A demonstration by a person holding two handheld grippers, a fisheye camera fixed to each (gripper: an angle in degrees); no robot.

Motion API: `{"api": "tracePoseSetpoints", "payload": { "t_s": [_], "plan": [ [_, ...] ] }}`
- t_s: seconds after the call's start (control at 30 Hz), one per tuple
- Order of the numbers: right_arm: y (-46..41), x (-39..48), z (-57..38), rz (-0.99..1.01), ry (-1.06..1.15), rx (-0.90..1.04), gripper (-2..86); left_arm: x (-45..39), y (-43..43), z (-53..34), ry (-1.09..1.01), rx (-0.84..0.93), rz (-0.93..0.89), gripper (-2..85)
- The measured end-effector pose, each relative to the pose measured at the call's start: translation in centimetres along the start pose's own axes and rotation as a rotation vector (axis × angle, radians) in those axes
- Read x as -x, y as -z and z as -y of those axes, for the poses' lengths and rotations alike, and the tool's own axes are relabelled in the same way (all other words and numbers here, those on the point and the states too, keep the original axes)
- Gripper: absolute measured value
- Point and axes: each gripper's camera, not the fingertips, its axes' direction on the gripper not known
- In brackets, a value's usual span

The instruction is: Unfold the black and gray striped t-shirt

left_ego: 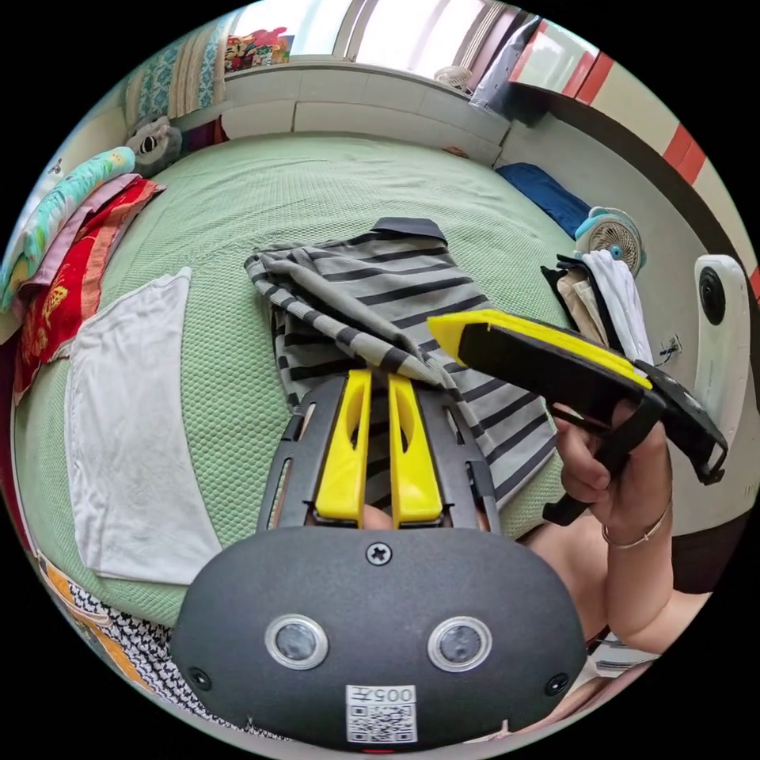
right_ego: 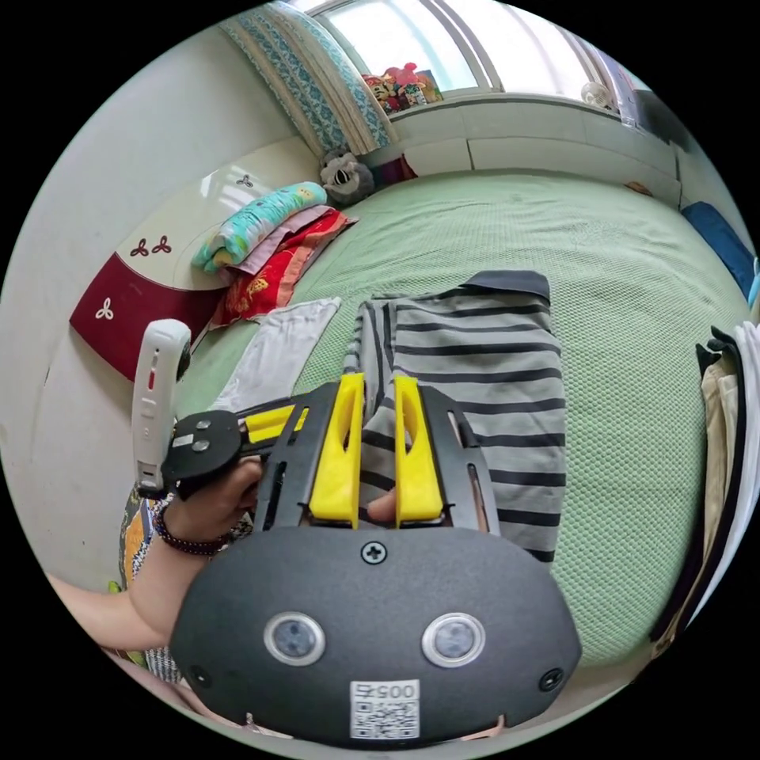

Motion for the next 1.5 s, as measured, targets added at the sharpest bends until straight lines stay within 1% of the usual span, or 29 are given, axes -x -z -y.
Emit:
{"api": "tracePoseSetpoints", "payload": {
  "t_s": [0.1, 0.23, 0.3, 0.4, 0.53, 0.67, 0.8, 0.87, 0.93, 1.0, 1.07, 1.17, 1.23, 1.4, 1.5],
  "plan": [
    [1.1, -1.4, 0.5, 0.050, -0.034, -0.042, 8.3, -0.9, 0.0, -0.2, 0.000, -0.009, 0.024, 3.6],
    [1.2, -2.4, 1.0, 0.106, -0.046, -0.027, 10.8, -2.0, 0.2, -0.4, -0.027, -0.035, 0.017, 2.5],
    [0.5, -2.4, 1.4, 0.087, -0.031, 0.037, 13.6, -2.4, 0.1, -0.4, -0.047, -0.037, 0.017, 3.1],
    [-0.2, -2.4, 1.8, 0.039, 0.002, 0.109, 14.8, -3.2, 0.0, -0.4, -0.084, -0.050, 0.017, 4.4],
    [-0.4, -2.7, 1.9, 0.061, -0.008, 0.098, 12.2, -4.2, 0.2, -0.3, -0.110, -0.066, -0.047, 4.9],
    [-1.1, -2.9, 1.8, -0.027, -0.003, 0.146, 7.2, -5.5, 0.5, -0.3, -0.146, -0.097, -0.063, 5.0],
    [0.1, -3.7, 1.6, -0.114, -0.040, 0.093, 0.9, -6.1, 0.7, -0.1, -0.171, -0.113, -0.075, 5.9],
    [0.8, -4.5, 1.3, -0.110, -0.060, 0.061, -0.5, -5.4, 1.1, 0.1, -0.157, -0.122, -0.086, 7.8],
    [1.6, -5.3, 1.0, -0.091, -0.088, 0.039, -0.9, -4.2, 1.5, 0.3, -0.114, -0.133, -0.087, 8.7],
    [2.7, -6.4, 0.7, -0.094, -0.116, 0.009, -1.0, -2.7, 1.7, 0.6, -0.059, -0.135, -0.040, 10.2],
    [3.6, -7.2, 0.4, -0.105, -0.134, -0.012, -1.0, -0.3, 1.7, 0.9, 0.038, -0.119, 0.020, 12.2],
    [5.0, -8.3, -0.1, -0.103, -0.156, -0.045, -1.1, 2.4, 0.7, 1.2, 0.134, -0.079, 0.025, 13.4],
    [5.6, -8.8, -0.3, -0.105, -0.168, -0.055, -1.1, 3.1, -0.3, 1.4, 0.163, -0.047, 0.025, 13.5],
    [6.3, -10.1, -1.0, -0.123, -0.188, -0.043, -1.1, 1.5, -3.6, 2.4, 0.123, 0.062, 0.056, 12.3],
    [6.4, -10.1, -1.3, -0.128, -0.186, -0.035, -1.0, -0.3, -4.3, 2.9, 0.081, 0.079, 0.142, 10.0]
  ]
}}
